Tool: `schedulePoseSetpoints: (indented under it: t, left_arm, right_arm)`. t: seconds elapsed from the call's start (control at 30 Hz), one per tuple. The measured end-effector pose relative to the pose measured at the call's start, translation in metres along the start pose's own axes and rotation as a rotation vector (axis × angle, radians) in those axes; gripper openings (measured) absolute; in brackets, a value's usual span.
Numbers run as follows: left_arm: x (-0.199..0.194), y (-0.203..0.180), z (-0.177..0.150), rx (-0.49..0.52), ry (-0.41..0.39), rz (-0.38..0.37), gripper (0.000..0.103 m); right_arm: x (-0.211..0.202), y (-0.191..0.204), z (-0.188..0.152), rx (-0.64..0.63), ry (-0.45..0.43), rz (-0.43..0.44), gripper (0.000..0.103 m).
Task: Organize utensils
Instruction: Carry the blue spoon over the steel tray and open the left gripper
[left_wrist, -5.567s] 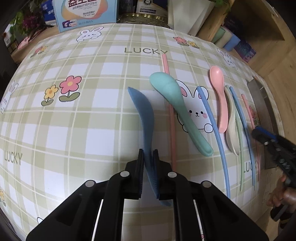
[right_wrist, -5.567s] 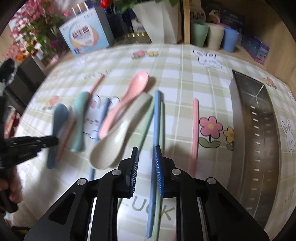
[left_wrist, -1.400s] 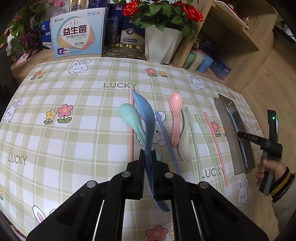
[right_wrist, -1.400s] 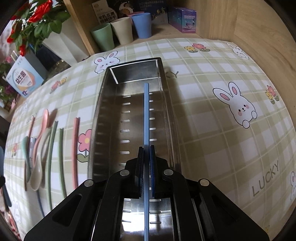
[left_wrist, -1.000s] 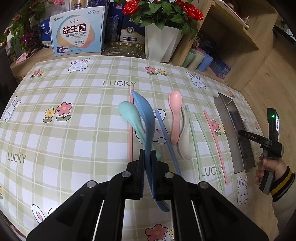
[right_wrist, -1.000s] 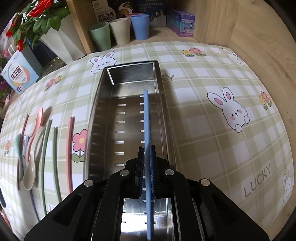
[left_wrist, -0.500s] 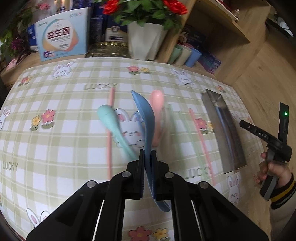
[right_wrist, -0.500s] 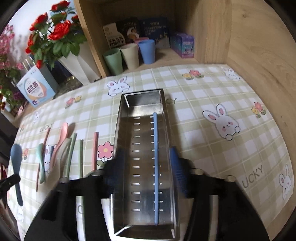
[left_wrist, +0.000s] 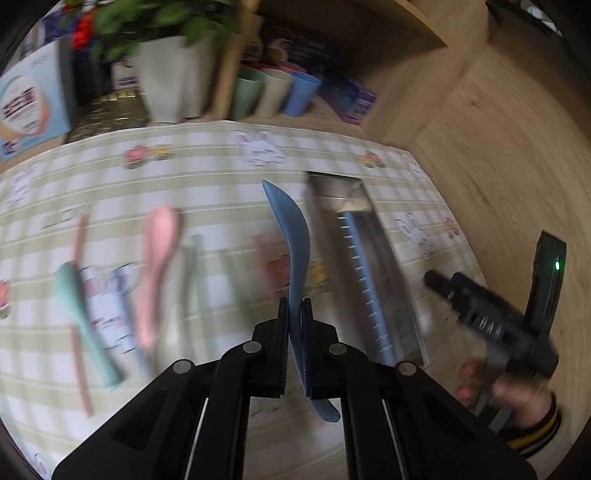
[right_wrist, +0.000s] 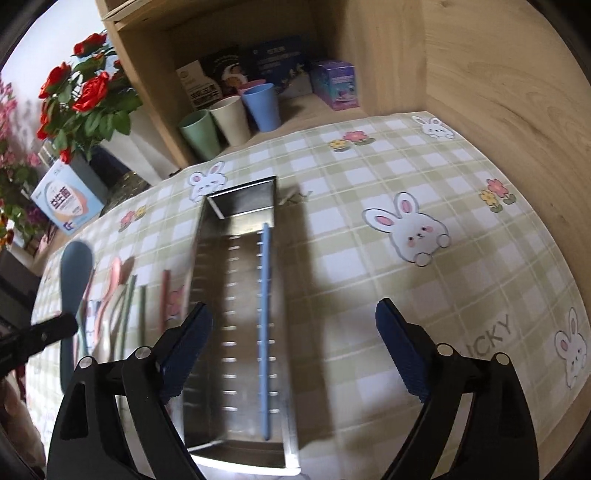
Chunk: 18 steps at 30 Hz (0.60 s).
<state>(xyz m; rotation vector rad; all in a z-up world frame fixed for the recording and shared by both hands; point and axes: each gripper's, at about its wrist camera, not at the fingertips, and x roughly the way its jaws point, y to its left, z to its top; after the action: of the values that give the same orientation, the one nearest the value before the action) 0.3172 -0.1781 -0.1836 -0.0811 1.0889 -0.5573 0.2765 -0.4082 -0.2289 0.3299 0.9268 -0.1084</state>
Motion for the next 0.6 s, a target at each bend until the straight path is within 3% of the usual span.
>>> schedulePoseSetpoints:
  t: [0.1,0.2,0.47,0.6]
  left_arm:
    - [0.030,-0.029,0.017,0.027,0.047,-0.044,0.006]
    - [0.061,-0.052,0.030,0.055,0.084,-0.043,0.006]
    - [0.133,-0.070,0.056,0.079,0.207,0.047,0.006]
    - [0.153,-0.070,0.062,0.090,0.249,0.055,0.006]
  right_arm:
    - [0.002,-0.011,0.001,0.001,0.010,-0.016,0.087]
    - [0.000,-0.025,0.002,0.026,0.005,-0.024,0.087]
    - [-0.004,-0.056,0.000,0.104,-0.007,-0.027,0.087]
    - [-0.005,-0.066,-0.002,0.122,-0.008,-0.029,0.087]
